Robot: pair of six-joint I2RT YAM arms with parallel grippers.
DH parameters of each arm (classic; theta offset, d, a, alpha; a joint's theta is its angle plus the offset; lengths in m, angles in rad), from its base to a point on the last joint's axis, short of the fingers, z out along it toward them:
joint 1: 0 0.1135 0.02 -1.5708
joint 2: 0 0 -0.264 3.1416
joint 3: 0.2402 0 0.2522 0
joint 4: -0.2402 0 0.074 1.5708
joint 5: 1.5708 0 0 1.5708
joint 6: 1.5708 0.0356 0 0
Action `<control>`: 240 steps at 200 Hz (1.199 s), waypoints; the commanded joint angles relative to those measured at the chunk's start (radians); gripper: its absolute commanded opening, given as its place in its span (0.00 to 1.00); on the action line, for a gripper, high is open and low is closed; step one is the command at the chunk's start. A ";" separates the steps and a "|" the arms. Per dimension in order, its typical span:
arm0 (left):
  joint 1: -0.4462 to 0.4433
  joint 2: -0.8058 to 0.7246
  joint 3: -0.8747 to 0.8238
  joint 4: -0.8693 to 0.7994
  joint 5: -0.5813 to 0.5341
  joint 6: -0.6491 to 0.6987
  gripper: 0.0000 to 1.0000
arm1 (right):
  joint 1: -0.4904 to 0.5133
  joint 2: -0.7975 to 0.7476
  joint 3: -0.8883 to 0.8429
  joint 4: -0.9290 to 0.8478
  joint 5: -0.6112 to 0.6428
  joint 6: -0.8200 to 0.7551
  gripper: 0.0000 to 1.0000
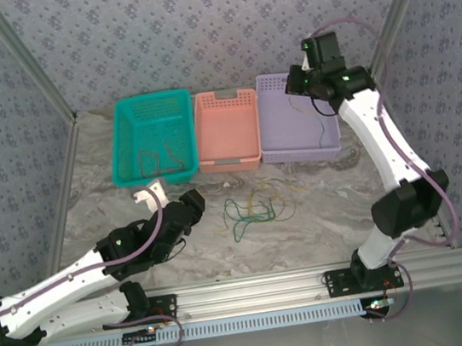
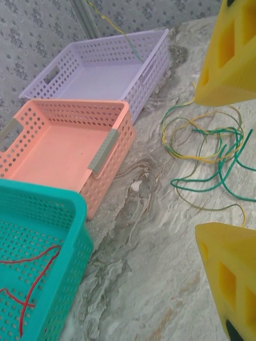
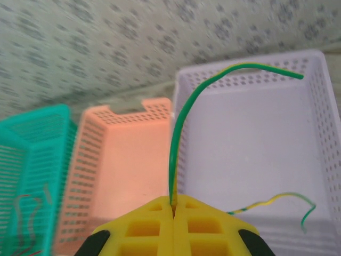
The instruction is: Untangle the cables
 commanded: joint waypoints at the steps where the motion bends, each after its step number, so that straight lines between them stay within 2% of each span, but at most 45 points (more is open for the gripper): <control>1: 0.007 -0.005 0.013 -0.054 -0.038 0.014 0.60 | 0.005 0.081 0.052 -0.064 0.101 -0.010 0.00; 42: 0.010 0.011 0.012 -0.044 -0.026 0.014 0.59 | 0.010 0.342 0.163 -0.117 0.160 0.025 0.00; 105: 0.024 0.019 0.012 -0.049 -0.020 0.025 0.59 | -0.011 0.649 0.430 -0.162 0.026 0.103 0.00; 112: 0.027 0.020 0.013 -0.048 -0.018 0.028 0.59 | -0.010 0.669 0.449 -0.168 0.026 0.107 0.08; 131: 0.036 0.025 0.018 -0.037 -0.004 0.045 0.59 | -0.006 0.683 0.464 -0.165 0.033 0.104 0.44; 145: 0.036 0.031 0.029 -0.035 0.001 0.059 0.60 | 0.002 0.644 0.439 -0.160 0.078 0.097 0.57; 168: 0.038 0.050 0.036 -0.023 0.015 0.081 0.61 | 0.014 0.495 0.294 -0.069 0.128 0.091 0.63; 190: 0.055 0.089 0.038 0.015 0.088 0.108 0.62 | 0.021 0.341 0.171 -0.013 0.170 0.086 0.63; 205: 0.069 0.131 0.041 0.034 0.150 0.133 0.62 | 0.030 0.213 0.054 0.026 0.193 0.089 0.58; 240: 0.077 0.232 0.021 0.089 0.270 0.185 0.59 | 0.116 -0.194 -0.384 0.136 0.194 0.155 0.53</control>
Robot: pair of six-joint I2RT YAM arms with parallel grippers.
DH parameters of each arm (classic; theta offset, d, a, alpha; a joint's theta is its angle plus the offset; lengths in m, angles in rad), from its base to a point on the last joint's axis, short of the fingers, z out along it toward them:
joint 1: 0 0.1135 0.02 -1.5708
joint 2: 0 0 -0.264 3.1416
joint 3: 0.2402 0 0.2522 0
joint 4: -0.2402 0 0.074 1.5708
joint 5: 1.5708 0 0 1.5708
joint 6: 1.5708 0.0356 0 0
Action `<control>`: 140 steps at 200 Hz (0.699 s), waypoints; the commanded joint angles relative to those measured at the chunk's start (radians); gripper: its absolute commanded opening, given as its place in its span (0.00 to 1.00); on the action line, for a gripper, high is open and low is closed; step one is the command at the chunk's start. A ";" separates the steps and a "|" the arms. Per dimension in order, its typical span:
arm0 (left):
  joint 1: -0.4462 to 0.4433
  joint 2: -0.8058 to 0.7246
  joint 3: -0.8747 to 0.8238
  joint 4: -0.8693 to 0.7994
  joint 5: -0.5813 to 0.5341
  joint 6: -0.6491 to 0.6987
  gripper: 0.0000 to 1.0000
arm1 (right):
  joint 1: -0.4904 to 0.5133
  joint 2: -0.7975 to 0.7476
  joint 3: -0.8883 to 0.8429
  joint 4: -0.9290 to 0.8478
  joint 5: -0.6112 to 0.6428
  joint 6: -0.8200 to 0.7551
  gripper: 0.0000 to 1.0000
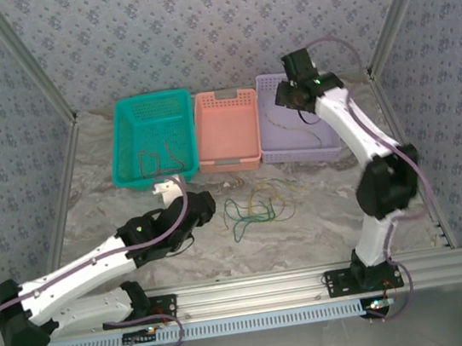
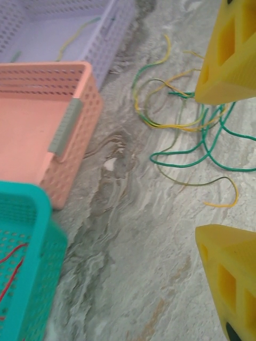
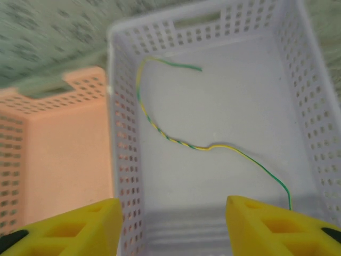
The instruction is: Untangle the cables
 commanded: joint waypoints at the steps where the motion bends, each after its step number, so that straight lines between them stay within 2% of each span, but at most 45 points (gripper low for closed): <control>1: 0.009 0.053 0.009 0.054 0.118 0.058 0.59 | 0.072 -0.250 -0.243 0.076 0.031 0.057 0.53; 20: 0.012 0.103 -0.021 0.103 0.191 0.050 0.53 | 0.209 -0.454 -0.524 0.142 0.052 0.109 0.51; 34: 0.011 0.129 -0.044 0.138 0.225 0.041 0.50 | 0.333 -0.546 -0.664 0.145 0.072 0.158 0.49; 53: 0.011 0.146 -0.072 0.148 0.225 0.021 0.50 | 0.483 -0.606 -0.799 0.121 0.108 0.281 0.49; 76: 0.026 0.145 -0.125 0.206 0.240 -0.015 0.50 | 0.629 -0.632 -0.925 0.197 0.122 0.421 0.48; 113: 0.041 0.184 -0.165 0.323 0.277 -0.079 0.50 | 0.692 -0.587 -1.013 0.333 0.095 0.556 0.47; 140: 0.044 0.246 -0.148 0.391 0.298 -0.105 0.50 | 0.702 -0.607 -1.020 0.262 0.185 0.625 0.47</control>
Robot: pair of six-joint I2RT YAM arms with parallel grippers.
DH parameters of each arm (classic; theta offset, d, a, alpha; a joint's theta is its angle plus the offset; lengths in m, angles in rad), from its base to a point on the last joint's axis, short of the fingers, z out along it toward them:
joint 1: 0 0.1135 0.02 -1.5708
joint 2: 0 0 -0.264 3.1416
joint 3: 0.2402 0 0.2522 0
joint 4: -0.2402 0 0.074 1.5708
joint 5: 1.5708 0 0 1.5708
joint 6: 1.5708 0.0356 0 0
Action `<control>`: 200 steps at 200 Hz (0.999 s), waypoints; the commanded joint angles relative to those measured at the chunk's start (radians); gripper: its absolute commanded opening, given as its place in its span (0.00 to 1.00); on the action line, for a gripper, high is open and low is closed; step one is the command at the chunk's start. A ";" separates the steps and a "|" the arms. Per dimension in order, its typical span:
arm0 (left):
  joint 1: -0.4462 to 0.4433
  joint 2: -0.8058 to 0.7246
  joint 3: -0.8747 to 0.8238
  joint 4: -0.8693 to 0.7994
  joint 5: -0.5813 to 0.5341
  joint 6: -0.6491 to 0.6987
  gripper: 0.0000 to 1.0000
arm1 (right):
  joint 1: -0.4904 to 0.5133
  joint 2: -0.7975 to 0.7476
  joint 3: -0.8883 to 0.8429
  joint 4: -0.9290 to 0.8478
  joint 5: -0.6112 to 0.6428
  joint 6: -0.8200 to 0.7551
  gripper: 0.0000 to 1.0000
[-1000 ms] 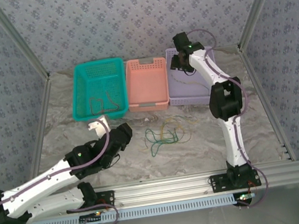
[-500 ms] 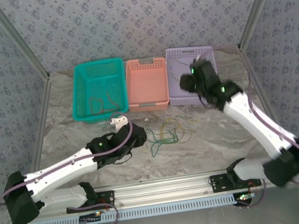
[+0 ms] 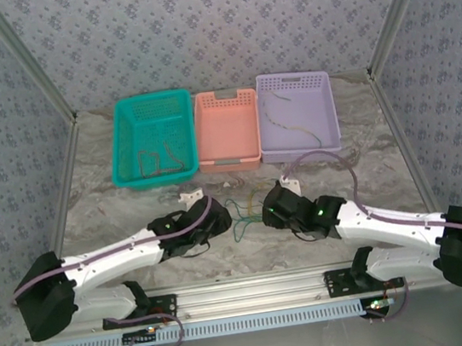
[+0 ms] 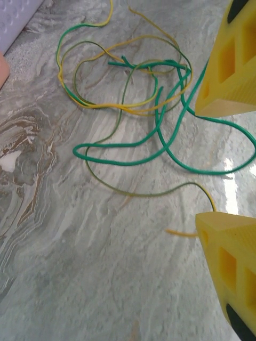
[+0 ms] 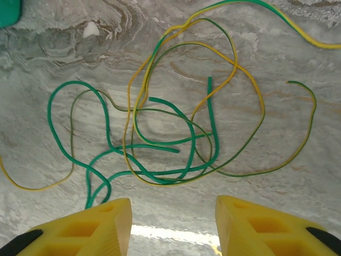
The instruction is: Untangle the cables
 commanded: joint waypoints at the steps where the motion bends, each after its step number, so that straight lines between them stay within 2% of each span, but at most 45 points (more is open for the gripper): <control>1: 0.006 0.049 0.014 0.107 0.034 -0.044 0.50 | 0.006 -0.020 -0.012 0.002 0.093 0.124 0.47; 28: 0.005 0.163 0.074 0.131 0.074 -0.062 0.50 | -0.098 -0.018 -0.020 -0.063 0.063 0.123 0.47; 57: 0.002 0.231 0.100 0.103 0.046 -0.086 0.53 | -0.181 -0.014 -0.006 -0.158 0.094 0.078 0.51; 71: 0.000 0.239 0.101 0.115 0.034 -0.083 0.53 | -0.232 0.011 -0.016 -0.128 0.083 -0.005 0.52; 82: 0.000 0.254 0.119 0.091 0.024 -0.075 0.53 | -0.275 0.059 -0.018 -0.059 0.021 -0.106 0.53; 103: 0.000 0.282 0.136 0.073 0.009 -0.064 0.52 | -0.297 0.195 0.013 0.000 -0.010 -0.233 0.53; 134: 0.000 0.311 0.126 0.082 -0.028 -0.066 0.49 | -0.341 0.340 0.033 0.068 -0.028 -0.295 0.50; 154: 0.000 0.327 0.128 0.080 -0.050 -0.065 0.47 | -0.357 0.404 0.049 0.121 -0.056 -0.321 0.44; 167: 0.002 0.338 0.132 0.073 -0.071 -0.062 0.43 | -0.357 0.438 0.063 0.125 -0.051 -0.319 0.32; 193: 0.006 0.351 0.137 0.036 -0.145 -0.069 0.22 | -0.347 0.434 0.070 0.106 0.001 -0.299 0.01; 200: 0.009 0.347 0.137 0.011 -0.175 -0.074 0.15 | -0.337 0.400 0.072 0.077 0.035 -0.287 0.00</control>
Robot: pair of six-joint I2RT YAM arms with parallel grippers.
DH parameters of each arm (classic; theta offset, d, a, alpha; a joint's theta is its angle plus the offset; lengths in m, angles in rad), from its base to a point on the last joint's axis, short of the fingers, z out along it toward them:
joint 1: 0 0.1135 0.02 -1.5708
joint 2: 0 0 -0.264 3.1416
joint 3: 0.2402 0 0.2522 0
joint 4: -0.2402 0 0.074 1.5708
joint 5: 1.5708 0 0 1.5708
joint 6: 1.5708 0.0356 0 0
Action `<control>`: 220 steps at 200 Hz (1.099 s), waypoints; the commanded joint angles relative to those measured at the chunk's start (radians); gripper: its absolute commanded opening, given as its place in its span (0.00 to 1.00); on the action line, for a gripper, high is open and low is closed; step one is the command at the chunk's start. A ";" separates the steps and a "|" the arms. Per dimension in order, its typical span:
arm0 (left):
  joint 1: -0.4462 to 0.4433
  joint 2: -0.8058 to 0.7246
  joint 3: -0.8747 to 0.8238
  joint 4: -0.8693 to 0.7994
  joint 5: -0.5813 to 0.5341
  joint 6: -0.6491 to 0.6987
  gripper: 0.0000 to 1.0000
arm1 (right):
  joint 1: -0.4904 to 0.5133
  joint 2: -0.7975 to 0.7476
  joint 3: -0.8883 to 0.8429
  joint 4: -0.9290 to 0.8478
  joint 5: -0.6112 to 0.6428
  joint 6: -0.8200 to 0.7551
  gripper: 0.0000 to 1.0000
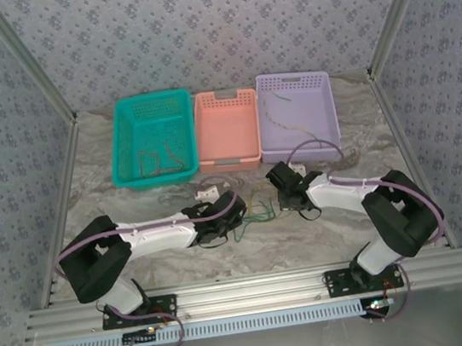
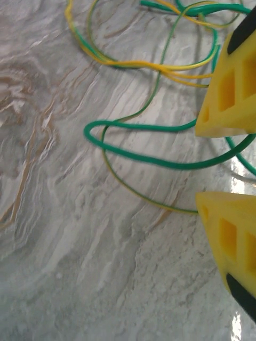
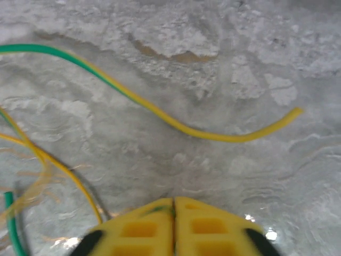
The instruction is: Untangle the cables
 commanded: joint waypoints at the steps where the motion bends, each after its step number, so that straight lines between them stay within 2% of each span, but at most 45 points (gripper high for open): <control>1: 0.007 0.007 0.024 -0.075 -0.115 -0.001 0.13 | 0.018 -0.014 0.009 0.005 0.041 0.014 0.00; 11: 0.010 -0.005 0.022 -0.129 -0.164 -0.017 0.00 | 0.028 -0.082 0.012 -0.045 0.092 0.030 0.00; 36: 0.027 -0.088 -0.032 -0.216 -0.250 -0.050 0.00 | 0.021 -0.287 0.054 -0.185 0.171 0.034 0.00; 66: 0.068 -0.246 -0.132 -0.309 -0.317 -0.078 0.00 | -0.048 -0.469 0.199 -0.346 0.205 -0.013 0.00; 105: 0.162 -0.498 -0.249 -0.416 -0.342 -0.066 0.00 | -0.192 -0.508 0.448 -0.428 0.182 -0.072 0.00; 137: 0.256 -0.638 -0.325 -0.413 -0.281 -0.015 0.00 | -0.272 -0.469 0.666 -0.443 0.118 -0.125 0.00; 166: 0.277 -0.629 -0.325 -0.368 -0.255 0.029 0.00 | -0.282 -0.406 0.851 -0.455 0.079 -0.153 0.00; 190: 0.277 -0.537 -0.293 -0.330 -0.205 0.049 0.00 | -0.280 -0.372 0.978 -0.454 0.048 -0.176 0.00; 220: 0.277 -0.422 -0.259 -0.292 -0.199 0.058 0.00 | -0.282 -0.341 1.132 -0.454 0.013 -0.191 0.00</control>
